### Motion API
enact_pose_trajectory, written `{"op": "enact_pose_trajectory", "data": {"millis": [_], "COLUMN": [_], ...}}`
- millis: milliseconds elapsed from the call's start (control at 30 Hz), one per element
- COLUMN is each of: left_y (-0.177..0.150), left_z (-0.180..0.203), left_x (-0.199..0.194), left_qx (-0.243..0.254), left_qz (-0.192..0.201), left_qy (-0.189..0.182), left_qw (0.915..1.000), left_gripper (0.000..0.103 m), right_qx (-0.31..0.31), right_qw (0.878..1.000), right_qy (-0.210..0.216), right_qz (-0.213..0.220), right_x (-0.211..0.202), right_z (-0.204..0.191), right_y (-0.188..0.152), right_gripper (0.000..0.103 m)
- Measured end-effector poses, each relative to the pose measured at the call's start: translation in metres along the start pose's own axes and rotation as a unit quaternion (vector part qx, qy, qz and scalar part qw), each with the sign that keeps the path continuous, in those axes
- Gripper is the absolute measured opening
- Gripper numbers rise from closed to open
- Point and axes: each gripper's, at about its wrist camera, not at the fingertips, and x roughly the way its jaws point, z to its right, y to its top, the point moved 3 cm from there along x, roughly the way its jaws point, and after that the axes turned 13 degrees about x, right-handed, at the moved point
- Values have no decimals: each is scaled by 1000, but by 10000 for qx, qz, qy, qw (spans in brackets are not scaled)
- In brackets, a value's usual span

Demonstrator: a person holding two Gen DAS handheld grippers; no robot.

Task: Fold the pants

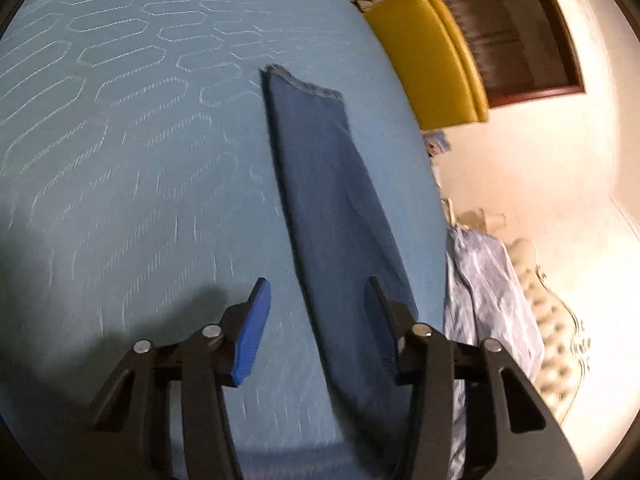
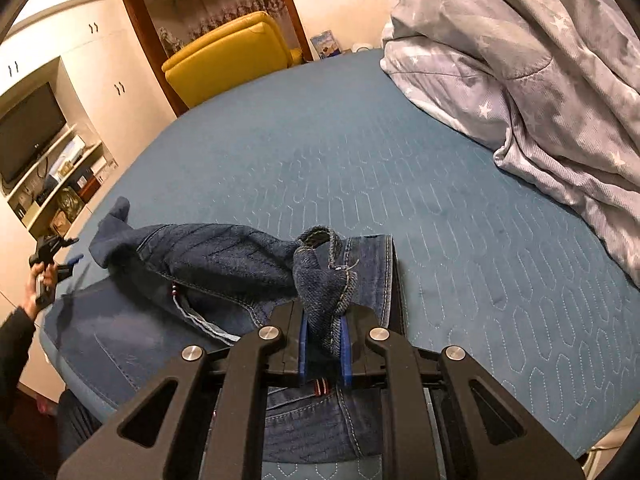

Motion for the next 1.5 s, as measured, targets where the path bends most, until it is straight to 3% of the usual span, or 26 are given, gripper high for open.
{"op": "enact_pose_trajectory", "data": {"millis": [233, 433, 500, 567, 633, 733, 833, 900, 933, 967, 1033, 1100, 1167, 1267, 1400, 1500], "left_y": [77, 105, 111, 118, 123, 105, 52, 11, -8, -19, -40, -50, -62, -73, -99, -120], "left_z": [-10, -12, -8, -5, 8, 28, 14, -7, -22, -33, -59, -69, -78, -80, -74, -78], "left_x": [43, 95, 101, 87, 43, -47, -129, -154, -159, -162, -163, -163, -166, -173, -163, -178], "left_qx": [49, 21, 168, 125, 123, 374, 245, 294, 276, 256, 63, 70, -113, -205, -225, -596], "left_qz": [221, -138, -278, -225, 116, 569, 761, 569, 460, 373, 295, 369, 424, 571, 531, 796], "left_qy": [562, 1143, 1250, 1129, 962, 1023, 1215, 1627, 1739, 1726, 1658, 1603, 1412, 1361, 1128, 539], "left_qw": [9982, 9934, 9916, 9933, 9952, 9924, 9894, 9846, 9833, 9840, 9857, 9864, 9890, 9888, 9919, 9936], "left_gripper": [38, 38, 0, 0, 0, 0, 0, 0, 0, 0, 0, 1, 4, 42, 42, 42], "right_qx": [-338, -436, -418, -417, -439, -593, -417, -35, 100, 315, 809, 1552, 2029, 2706, 3237, 3236], "right_qw": [9982, 9970, 9966, 9968, 9979, 9979, 9961, 9925, 9913, 9911, 9889, 9783, 9711, 9601, 9442, 9432], "right_qy": [-486, -626, -672, -647, -462, -251, -532, -674, -758, -856, -764, -778, -822, -283, 291, 457], "right_qz": [-93, -152, -216, -218, -108, 0, -565, -1021, -1073, -970, -985, -1128, -949, -645, -533, -600], "right_x": [11, 15, 20, 23, 18, 10, 31, 45, 48, 44, 37, 25, 3, -25, -21, -3], "right_z": [-10, -10, -8, -9, -12, -16, 6, 21, 27, 33, 40, 51, 55, 50, 33, 11], "right_y": [-9, -20, -20, -13, -1, 12, 0, -15, -23, -30, -41, -58, -71, -92, -104, -104], "right_gripper": [14, 14, 14, 14, 14, 14, 15, 36, 61, 78, 82, 84, 85, 85, 85, 83]}}
